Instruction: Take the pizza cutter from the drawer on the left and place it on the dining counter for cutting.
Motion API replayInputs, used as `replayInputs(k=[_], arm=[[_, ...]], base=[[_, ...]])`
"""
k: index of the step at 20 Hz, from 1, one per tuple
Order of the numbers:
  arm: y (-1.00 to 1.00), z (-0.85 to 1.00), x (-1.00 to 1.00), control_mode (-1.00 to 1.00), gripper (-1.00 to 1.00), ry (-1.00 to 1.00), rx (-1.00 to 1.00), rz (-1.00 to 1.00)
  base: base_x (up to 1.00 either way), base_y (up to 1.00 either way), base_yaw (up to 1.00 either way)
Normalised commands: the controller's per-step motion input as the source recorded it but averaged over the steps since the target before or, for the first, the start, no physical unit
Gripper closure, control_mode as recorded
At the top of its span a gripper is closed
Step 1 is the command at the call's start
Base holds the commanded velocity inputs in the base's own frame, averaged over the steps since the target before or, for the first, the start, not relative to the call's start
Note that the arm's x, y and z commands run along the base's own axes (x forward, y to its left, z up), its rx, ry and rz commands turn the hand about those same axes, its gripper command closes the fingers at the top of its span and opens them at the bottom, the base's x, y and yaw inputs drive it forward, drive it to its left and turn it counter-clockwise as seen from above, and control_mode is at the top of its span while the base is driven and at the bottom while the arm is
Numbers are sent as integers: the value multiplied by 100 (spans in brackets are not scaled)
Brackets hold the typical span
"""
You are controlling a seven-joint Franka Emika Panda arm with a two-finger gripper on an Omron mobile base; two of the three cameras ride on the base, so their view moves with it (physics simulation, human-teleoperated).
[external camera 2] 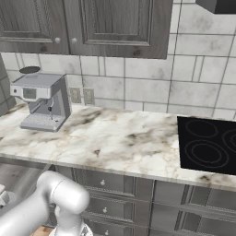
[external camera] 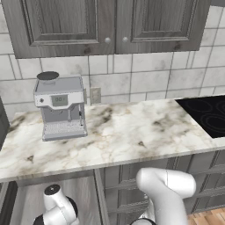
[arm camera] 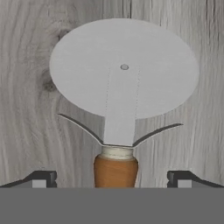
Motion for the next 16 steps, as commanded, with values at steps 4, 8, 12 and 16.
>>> replayInputs(k=[4, 8, 12, 16], arm=[[1, -22, 0, -100, -100, 0, 0, 0], [0, -16, 0, -100, -100, 0, 0, 0], [0, -14, 0, -100, -100, 0, 0, 0], [1, -21, 0, -100, -100, 0, 0, 0]], base=[[0, 0, 0], [0, 0, 0], [0, 0, 0], [0, 0, 0]])
